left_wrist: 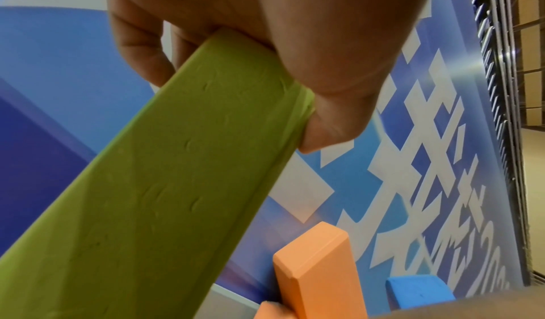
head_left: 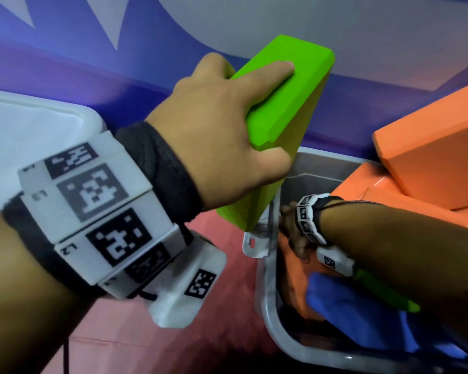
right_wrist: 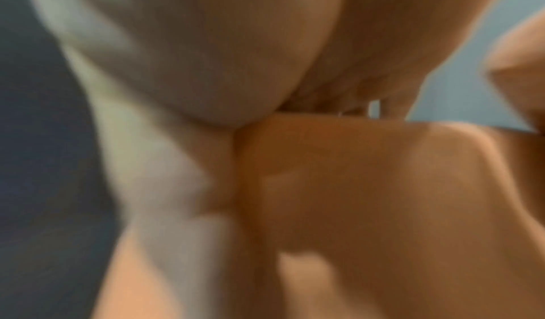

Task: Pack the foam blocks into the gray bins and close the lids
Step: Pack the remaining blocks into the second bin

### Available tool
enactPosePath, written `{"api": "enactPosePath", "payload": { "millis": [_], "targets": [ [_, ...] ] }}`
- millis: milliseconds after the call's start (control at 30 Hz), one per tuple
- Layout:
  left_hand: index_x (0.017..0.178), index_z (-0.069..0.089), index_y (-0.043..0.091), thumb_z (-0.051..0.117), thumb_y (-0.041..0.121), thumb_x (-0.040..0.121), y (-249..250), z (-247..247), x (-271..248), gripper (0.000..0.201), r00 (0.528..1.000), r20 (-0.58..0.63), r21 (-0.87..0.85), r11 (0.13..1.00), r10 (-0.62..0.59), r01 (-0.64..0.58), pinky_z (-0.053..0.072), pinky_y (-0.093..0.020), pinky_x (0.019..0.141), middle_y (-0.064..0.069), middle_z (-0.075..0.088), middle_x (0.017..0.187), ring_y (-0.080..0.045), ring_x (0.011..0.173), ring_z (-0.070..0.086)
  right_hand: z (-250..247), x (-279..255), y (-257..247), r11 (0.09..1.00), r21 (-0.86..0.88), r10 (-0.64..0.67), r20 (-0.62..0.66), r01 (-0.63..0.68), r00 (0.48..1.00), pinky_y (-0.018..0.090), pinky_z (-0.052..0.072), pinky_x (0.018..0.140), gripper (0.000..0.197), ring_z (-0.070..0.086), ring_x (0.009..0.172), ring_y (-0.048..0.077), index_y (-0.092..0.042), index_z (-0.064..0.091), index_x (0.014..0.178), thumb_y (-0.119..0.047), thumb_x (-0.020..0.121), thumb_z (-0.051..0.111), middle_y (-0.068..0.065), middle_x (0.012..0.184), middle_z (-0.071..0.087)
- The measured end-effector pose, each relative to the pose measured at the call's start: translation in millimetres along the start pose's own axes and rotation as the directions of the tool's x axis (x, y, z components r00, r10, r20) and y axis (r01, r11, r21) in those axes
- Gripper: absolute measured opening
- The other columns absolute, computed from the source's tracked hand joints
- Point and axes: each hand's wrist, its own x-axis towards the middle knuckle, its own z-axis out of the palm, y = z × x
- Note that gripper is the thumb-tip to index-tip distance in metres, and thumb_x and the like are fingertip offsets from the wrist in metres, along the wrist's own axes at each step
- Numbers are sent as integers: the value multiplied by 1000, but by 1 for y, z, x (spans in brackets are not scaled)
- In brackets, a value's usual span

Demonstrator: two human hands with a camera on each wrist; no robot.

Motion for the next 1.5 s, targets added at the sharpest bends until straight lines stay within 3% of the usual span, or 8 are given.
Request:
{"api": "enactPosePath", "payload": {
  "millis": [100, 367, 533, 800, 1033, 1167, 1300, 1500],
  "targets": [
    [141, 29, 55, 43, 68, 55, 1, 0, 3, 88, 1000, 6, -7, 1000, -7, 7, 47, -43, 98, -7, 44, 121, -35, 110, 53, 1, -38, 3, 990, 130, -27, -174, 50, 984, 40, 53, 89, 114, 60, 107, 29, -28, 43, 132, -49, 28, 88, 3, 123, 53],
    [139, 26, 58, 41, 68, 51, 11, 0, 6, 90, 1000, 21, 16, 1000, 6, -6, 47, -47, 98, -8, 43, 128, -35, 114, 52, -15, -113, 60, 909, 414, 225, -376, -54, 899, 36, 50, 87, 101, 57, 106, 24, -28, 40, 130, -42, 43, 91, -1, 122, 53],
    [139, 26, 59, 42, 69, 50, 9, -2, 2, 92, 999, 41, -17, 999, -36, 37, 45, -46, 101, -7, 42, 128, -34, 115, 52, -27, -111, 68, 871, 355, 491, -590, -341, 641, 41, 47, 80, 82, 58, 101, 33, -18, 44, 115, -67, 54, 71, 8, 112, 53],
    [140, 29, 57, 41, 67, 49, 25, 2, -2, 92, 999, 46, 40, 999, 13, -14, 47, -48, 98, -9, 43, 126, -37, 109, 53, -3, -31, 41, 806, 545, 517, -458, -231, 723, 47, 49, 91, 67, 50, 116, 36, -18, 41, 126, -40, 72, 74, 10, 123, 47],
    [138, 28, 60, 44, 65, 47, 22, 0, -7, 92, 999, 49, -26, 1000, -8, 10, 45, -45, 101, -4, 42, 132, -33, 116, 52, 16, -7, 26, 690, 702, 574, -382, -176, 724, 45, 18, 118, 110, 10, 147, 31, -22, 4, 154, -29, 68, 73, 9, 155, 17],
    [141, 35, 53, 56, 51, 51, 32, -11, -10, 92, 999, 49, -49, 999, 12, -10, 38, -23, 95, 4, 46, 133, -18, 117, 52, 2, -42, 41, 643, 760, 567, -395, -89, 723, 39, 37, 109, 83, 39, 134, 33, -19, 34, 145, -48, 73, 63, 13, 145, 39],
    [140, 40, 46, 57, 42, 51, 59, -20, -12, 91, 997, -17, -119, 990, 73, -74, 32, -16, 92, 15, 50, 139, -6, 124, 47, 20, -75, 52, 704, 708, 424, -367, -47, 828, 34, 48, 90, 36, 59, 109, 30, -18, 63, 120, -32, 87, 62, 10, 115, 61],
    [125, 53, 43, 63, 26, 46, 81, 5, -13, 81, 990, 59, -351, 931, 129, -100, 53, -35, 87, 11, 62, 116, -15, 100, 63, 82, -85, 76, 709, 705, 365, -381, 12, 849, 26, 45, 85, 8, 59, 93, 15, -32, 59, 89, -24, 89, 59, -15, 94, 61]
  ]
}}
